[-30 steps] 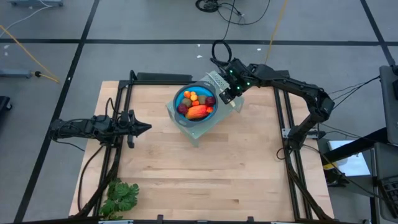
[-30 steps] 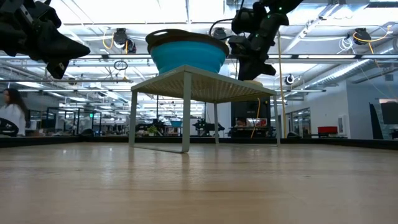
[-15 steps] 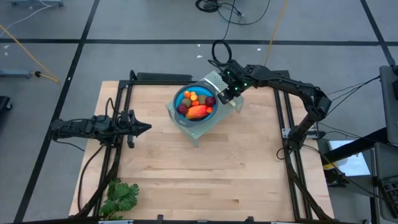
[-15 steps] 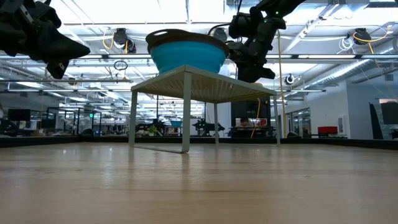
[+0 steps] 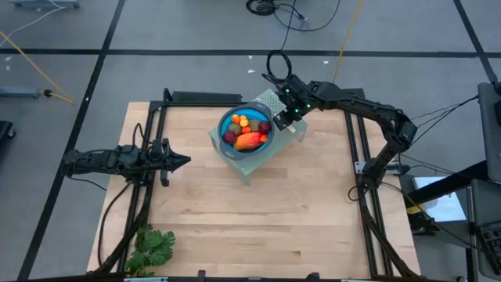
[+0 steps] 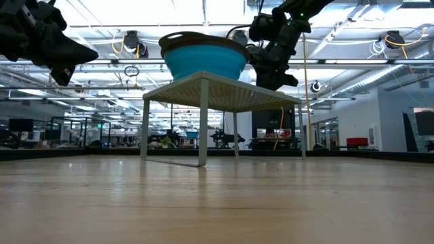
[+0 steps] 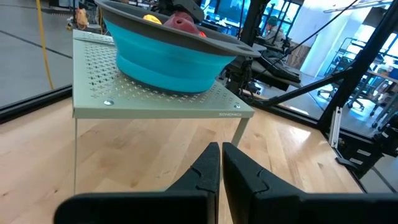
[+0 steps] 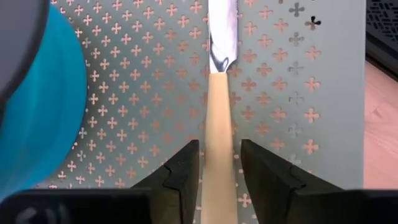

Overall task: Pick & Place Fruit
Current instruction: Return to Home Position

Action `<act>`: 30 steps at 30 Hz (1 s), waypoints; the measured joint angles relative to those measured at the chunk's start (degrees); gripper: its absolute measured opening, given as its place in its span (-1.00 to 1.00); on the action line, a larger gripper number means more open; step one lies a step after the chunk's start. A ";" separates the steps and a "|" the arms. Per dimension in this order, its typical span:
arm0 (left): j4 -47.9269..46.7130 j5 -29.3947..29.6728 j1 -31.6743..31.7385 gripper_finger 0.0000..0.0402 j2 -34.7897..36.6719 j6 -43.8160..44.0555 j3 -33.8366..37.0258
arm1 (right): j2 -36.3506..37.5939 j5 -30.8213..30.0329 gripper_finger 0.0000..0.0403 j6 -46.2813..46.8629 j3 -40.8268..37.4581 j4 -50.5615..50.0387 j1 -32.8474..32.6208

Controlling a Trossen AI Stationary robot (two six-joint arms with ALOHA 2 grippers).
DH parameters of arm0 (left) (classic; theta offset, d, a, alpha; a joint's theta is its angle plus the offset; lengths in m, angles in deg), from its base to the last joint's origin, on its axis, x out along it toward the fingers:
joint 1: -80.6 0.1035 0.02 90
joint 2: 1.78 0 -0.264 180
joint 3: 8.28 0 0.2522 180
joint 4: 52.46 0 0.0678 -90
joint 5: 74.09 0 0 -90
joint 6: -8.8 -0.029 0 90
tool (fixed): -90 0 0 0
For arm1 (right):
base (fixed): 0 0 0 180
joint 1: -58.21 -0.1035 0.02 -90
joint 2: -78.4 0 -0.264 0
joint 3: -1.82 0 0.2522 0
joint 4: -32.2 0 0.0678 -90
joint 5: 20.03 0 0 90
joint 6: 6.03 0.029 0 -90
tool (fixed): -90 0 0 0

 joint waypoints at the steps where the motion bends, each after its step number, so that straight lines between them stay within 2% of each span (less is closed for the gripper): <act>1: 0.01 0.00 0.00 -0.92 0.00 0.00 0.00 | 0.00 0.01 -0.43 -0.02 0.00 0.00 0.00; 9: 0.02 0.00 0.00 -0.92 0.00 0.00 0.00 | 1.02 -1.91 -0.44 0.18 -0.04 0.16 0.44; 22: 0.02 0.00 0.00 -0.92 0.02 0.02 0.00 | 9.53 -1.97 -0.55 1.69 -0.04 0.83 0.50; 30: -0.01 -0.02 0.00 -0.92 0.00 0.09 0.00 | 16.64 -9.15 -0.77 -2.30 -0.04 0.50 -1.52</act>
